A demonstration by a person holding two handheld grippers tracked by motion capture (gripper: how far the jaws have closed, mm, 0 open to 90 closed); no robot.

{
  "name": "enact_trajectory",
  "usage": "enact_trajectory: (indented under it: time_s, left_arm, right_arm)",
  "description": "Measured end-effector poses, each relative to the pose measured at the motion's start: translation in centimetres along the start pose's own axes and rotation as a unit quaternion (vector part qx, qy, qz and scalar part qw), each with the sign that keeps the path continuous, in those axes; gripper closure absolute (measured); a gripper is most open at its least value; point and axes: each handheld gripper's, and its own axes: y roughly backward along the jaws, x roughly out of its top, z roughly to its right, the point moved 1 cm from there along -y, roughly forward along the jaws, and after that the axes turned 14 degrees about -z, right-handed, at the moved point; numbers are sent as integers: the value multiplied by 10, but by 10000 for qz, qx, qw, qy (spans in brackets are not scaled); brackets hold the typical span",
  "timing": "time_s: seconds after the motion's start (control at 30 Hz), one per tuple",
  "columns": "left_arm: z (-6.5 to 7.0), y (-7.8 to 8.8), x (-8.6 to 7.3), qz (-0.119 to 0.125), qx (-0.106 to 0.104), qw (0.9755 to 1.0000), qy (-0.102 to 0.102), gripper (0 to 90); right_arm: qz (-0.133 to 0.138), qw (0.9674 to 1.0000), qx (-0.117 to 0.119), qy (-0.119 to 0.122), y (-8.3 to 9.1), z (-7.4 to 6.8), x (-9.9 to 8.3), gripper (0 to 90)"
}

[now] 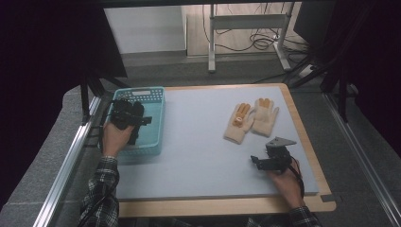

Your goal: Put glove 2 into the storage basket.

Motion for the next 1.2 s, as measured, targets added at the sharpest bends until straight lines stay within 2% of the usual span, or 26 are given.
enact_trajectory:
  time_s: [0.2,0.3,0.43,0.5,0.67,0.8,1.0,1.07,1.2]
  left_arm:
    - [29,2,5,119,-205,9988,-423,0]
    - [45,3,8,227,-453,9963,-699,0]
    - [66,3,9,338,-412,9927,-1078,0]
    - [74,3,9,376,-462,9908,-1214,0]
    - [94,-3,7,424,-665,9864,-1444,0]
    - [110,-10,4,410,-777,9838,-1562,0]
    - [138,-19,-6,479,-951,9777,-1810,0]
    - [147,-23,-11,414,-960,9762,-1900,0]
    - [160,-35,-25,316,-848,9742,-2070,0]
  right_arm:
    - [-1,10000,-1,2,0,0,0,195]
    - [-1,10000,-1,2,0,0,0,195]
    - [-1,10000,-3,4,0,0,0,195]
    - [0,10000,-1,1,0,0,0,195]
    - [1,10000,-2,-5,0,0,0,195]
    - [-1,10000,-3,-3,0,0,0,195]
    - [1,10000,-1,-1,0,0,0,195]
    - [4,10000,-10,6,0,0,0,195]
    - [1,10000,-3,-5,0,0,0,195]
